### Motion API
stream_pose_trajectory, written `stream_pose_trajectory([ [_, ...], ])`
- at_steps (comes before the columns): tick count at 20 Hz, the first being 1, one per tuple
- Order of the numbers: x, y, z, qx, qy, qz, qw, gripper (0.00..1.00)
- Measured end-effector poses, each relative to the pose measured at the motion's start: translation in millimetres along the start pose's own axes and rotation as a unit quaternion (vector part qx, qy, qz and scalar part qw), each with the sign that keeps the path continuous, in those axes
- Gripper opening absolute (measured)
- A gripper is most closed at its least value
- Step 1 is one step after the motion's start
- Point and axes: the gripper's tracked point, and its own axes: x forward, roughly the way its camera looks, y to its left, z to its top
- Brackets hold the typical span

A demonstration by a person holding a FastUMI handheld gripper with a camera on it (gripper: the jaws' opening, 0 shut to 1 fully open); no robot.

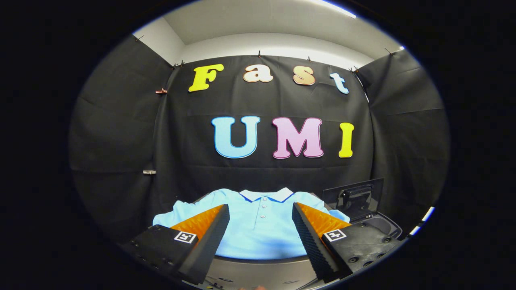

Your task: Put the clothes into the washing machine and then close the washing machine lid.

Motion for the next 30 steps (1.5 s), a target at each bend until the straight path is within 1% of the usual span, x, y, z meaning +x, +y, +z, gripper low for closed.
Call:
stream_pose_trajectory([
  [2,11,0,4,0.002,0.008,0.000,1.000,0.98],
  [6,48,0,6,-0.005,0.047,-0.002,0.999,0.98],
  [9,79,0,-3,-0.016,0.095,-0.006,0.995,0.98],
  [11,98,-2,-12,-0.020,0.135,-0.014,0.990,0.99],
  [12,106,-5,-19,-0.018,0.159,-0.020,0.987,0.98],
  [15,127,-9,-53,-0.008,0.252,-0.028,0.967,0.98],
  [19,144,-10,-77,0.004,0.319,-0.025,0.947,0.98],
  [21,147,-15,-93,-0.002,0.350,-0.026,0.936,0.98],
  [23,145,-17,-104,-0.005,0.377,-0.028,0.926,0.98],
  [27,147,-18,-106,-0.004,0.392,-0.038,0.919,0.99],
  [30,146,-18,-109,-0.002,0.410,-0.036,0.912,0.99],
])
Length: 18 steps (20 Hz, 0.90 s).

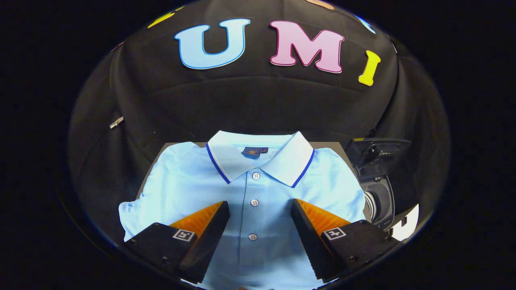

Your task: Put the clothes into the washing machine and then close the washing machine lid.

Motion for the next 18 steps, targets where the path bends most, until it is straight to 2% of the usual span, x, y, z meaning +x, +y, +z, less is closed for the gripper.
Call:
stream_pose_trajectory([
  [3,0.3,0.0,1.4,-0.002,0.015,-0.003,1.000,0.95],
  [7,0.9,-1.8,2.2,-0.001,0.020,-0.011,1.000,0.95],
  [9,0.2,-1.7,1.1,-0.005,0.019,-0.010,1.000,0.75],
  [18,-0.8,-4.0,1.0,0.005,0.022,-0.012,1.000,0.75],
])
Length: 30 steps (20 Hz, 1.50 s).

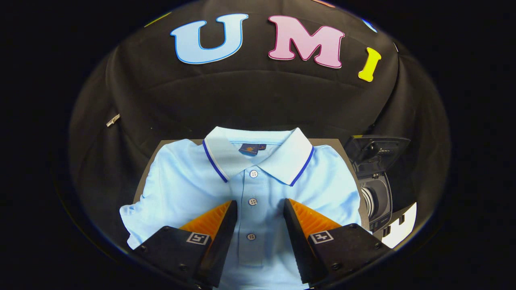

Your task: Put the clothes into the washing machine and then close the washing machine lid.

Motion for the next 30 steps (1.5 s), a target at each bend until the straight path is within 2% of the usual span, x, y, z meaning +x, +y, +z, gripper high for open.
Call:
stream_pose_trajectory([
  [6,-1,-3,4,0.001,-0.009,-0.005,1.000,0.75],
  [8,-1,0,5,-0.013,-0.014,-0.001,1.000,0.35],
  [14,-5,-2,7,-0.010,-0.032,0.004,0.999,0.35],
  [16,-9,-2,7,-0.022,-0.049,0.016,0.998,0.08],
  [23,-21,-2,16,-0.010,-0.147,0.058,0.987,0.08],
  [30,-57,-25,30,-0.022,-0.216,0.060,0.974,0.07],
])
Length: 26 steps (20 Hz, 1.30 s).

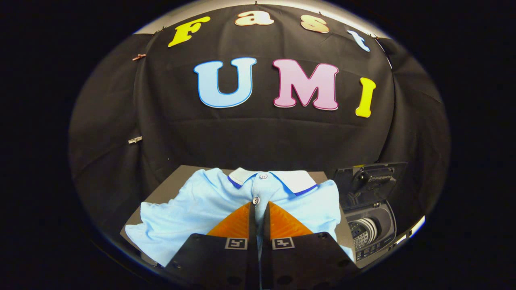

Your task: Put the clothes into the washing machine and then close the washing machine lid.

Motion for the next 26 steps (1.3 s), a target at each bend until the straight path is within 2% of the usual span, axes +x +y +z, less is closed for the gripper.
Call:
stream_pose_trajectory([
  [5,-25,-43,35,-0.034,-0.049,-0.010,0.998,0.07],
  [8,-36,-85,58,-0.028,-0.080,-0.022,0.996,0.07],
  [15,-52,-223,73,-0.040,-0.108,-0.028,0.993,0.07],
  [21,-51,-324,39,-0.048,-0.119,-0.023,0.992,0.07],
  [24,-28,-355,-4,-0.034,-0.086,-0.038,0.995,0.07],
  [26,-12,-370,-39,-0.050,-0.055,-0.046,0.996,0.07],
])
